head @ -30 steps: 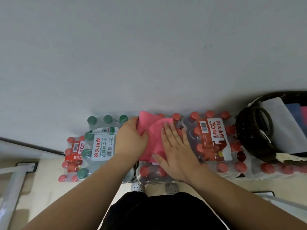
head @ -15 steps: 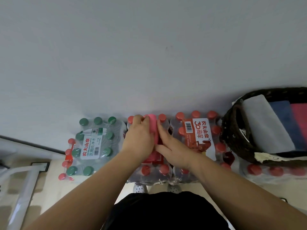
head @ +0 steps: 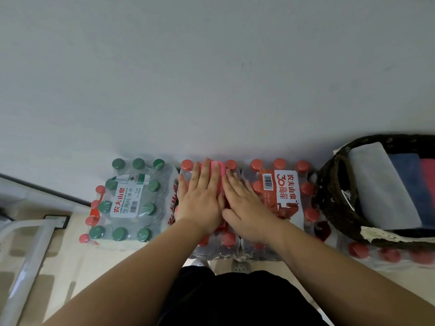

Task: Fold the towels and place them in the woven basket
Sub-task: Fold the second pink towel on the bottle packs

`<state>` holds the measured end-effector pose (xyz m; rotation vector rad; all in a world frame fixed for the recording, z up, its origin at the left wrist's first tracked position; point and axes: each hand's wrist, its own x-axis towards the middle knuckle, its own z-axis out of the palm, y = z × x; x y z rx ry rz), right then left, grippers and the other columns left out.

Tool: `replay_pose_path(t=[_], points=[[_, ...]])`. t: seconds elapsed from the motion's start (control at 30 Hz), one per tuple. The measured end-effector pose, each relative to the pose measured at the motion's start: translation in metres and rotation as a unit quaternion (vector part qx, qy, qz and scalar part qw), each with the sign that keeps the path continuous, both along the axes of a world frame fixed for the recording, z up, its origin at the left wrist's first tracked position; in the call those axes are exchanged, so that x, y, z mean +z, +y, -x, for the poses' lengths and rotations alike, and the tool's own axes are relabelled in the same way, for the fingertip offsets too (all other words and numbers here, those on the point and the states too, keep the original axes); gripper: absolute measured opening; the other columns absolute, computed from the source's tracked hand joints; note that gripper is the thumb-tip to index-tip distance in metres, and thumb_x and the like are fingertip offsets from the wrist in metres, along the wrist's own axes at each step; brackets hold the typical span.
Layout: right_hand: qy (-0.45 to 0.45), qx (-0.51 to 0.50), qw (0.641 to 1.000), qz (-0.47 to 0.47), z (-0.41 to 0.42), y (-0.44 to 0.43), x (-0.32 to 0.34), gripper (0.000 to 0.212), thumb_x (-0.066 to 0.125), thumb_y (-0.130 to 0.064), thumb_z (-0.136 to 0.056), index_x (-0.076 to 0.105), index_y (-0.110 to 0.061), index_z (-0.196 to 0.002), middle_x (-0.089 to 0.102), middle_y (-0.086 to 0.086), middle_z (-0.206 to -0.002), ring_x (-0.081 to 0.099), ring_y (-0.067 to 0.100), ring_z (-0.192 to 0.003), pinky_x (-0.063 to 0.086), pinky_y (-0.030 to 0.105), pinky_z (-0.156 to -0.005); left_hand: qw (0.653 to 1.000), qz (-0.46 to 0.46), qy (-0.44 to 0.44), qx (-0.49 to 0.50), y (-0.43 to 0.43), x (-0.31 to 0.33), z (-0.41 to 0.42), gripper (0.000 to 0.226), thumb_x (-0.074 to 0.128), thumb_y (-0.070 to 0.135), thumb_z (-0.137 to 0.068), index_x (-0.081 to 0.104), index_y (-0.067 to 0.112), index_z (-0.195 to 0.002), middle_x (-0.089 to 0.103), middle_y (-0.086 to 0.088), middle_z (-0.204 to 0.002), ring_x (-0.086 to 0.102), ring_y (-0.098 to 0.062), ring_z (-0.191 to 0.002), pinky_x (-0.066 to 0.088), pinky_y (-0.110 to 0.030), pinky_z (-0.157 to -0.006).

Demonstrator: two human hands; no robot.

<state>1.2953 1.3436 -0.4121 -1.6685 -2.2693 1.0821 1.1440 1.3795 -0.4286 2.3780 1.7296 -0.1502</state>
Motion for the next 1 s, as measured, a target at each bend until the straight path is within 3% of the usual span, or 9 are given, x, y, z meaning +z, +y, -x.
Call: replay_pose_path(t=[0.17,0.23,0.37,0.47,0.57,0.7,0.83,1.0], points=[[0.003,-0.004,1.000,-0.002,0.010,0.005,0.002,0.077,0.029,-0.034,-0.098,-0.022,-0.024,-0.154,-0.032,-0.009,-0.159,-0.034,0.003,-0.143,-0.010,0.040,-0.124,0.999,0.019,0.037,-0.022,0.003,-0.001,-0.002,0.084,0.029,0.051,-0.098,-0.028,0.022,-0.152,-0.035,-0.005,-0.158,-0.034,-0.028,-0.145,-0.007,-0.060,-0.118],[0.004,-0.004,1.000,0.015,0.008,0.008,0.001,0.076,0.028,-0.038,-0.099,-0.023,-0.025,-0.153,-0.030,-0.010,-0.160,-0.032,0.003,-0.144,-0.009,0.040,-0.124,0.999,0.023,0.016,-0.035,0.005,0.000,0.001,0.076,0.024,0.049,-0.100,-0.023,0.023,-0.154,-0.033,-0.004,-0.159,-0.033,-0.027,-0.145,-0.010,-0.059,-0.119],[-0.036,-0.016,0.999,0.009,0.010,0.005,-0.001,0.078,0.014,-0.066,-0.097,-0.023,-0.026,-0.153,-0.027,-0.010,-0.160,-0.029,0.007,-0.146,-0.013,0.034,-0.122,0.978,0.060,-0.189,-0.061,0.008,-0.001,0.023,0.065,0.013,0.050,-0.096,-0.002,0.034,-0.157,-0.023,0.004,-0.162,-0.028,-0.018,-0.147,-0.022,-0.036,-0.117],[-0.066,-0.048,0.997,0.015,0.019,0.007,-0.001,0.072,0.008,-0.065,-0.096,-0.020,-0.030,-0.152,-0.028,-0.013,-0.159,-0.030,0.008,-0.145,-0.012,0.035,-0.123,0.957,0.065,-0.283,-0.004,0.011,0.002,0.039,0.067,0.028,0.041,-0.090,0.010,0.035,-0.155,-0.010,-0.007,-0.165,-0.007,-0.026,-0.153,0.003,-0.045,-0.124],[-0.088,-0.077,0.993,-0.003,0.028,0.011,-0.001,0.068,0.020,-0.054,-0.103,-0.015,-0.027,-0.156,-0.023,-0.013,-0.160,-0.024,0.012,-0.148,-0.008,0.036,-0.124,0.964,0.076,-0.253,0.038,0.021,0.006,0.051,0.070,0.040,0.047,-0.086,0.023,0.038,-0.154,0.018,-0.014,-0.161,0.021,-0.036,-0.146,0.023,-0.050,-0.119],[-0.138,-0.096,0.985,-0.034,0.041,0.009,-0.004,0.070,0.022,-0.053,-0.103,-0.011,-0.025,-0.157,-0.017,-0.006,-0.165,-0.016,0.018,-0.152,-0.005,0.035,-0.124,0.978,0.059,-0.195,-0.053,0.031,0.008,0.063,0.070,0.043,0.059,-0.081,0.041,0.038,-0.147,0.055,-0.005,-0.135,0.046,-0.030,-0.125,0.034,-0.041,-0.109],[-0.148,-0.112,0.982,-0.019,0.047,0.007,-0.004,0.078,0.006,-0.062,-0.091,-0.012,-0.026,-0.157,-0.019,-0.007,-0.164,-0.017,0.018,-0.151,-0.008,0.032,-0.122,0.973,0.064,-0.206,-0.084,0.038,0.012,0.065,0.072,0.055,0.055,-0.080,0.041,0.034,-0.148,0.056,-0.005,-0.122,0.049,-0.028,-0.116,0.039,-0.039,-0.102],[-0.069,-0.163,0.984,-0.029,0.058,0.004,0.003,0.072,0.040,-0.031,-0.104,-0.008,-0.018,-0.157,-0.015,-0.002,-0.164,-0.012,0.014,-0.152,0.009,0.035,-0.125,0.933,0.147,-0.317,-0.085,0.040,0.027,0.062,0.071,0.061,0.019,-0.082,0.039,0.037,-0.148,0.047,-0.007,-0.128,0.050,-0.026,-0.116,0.047,-0.036,-0.097]])
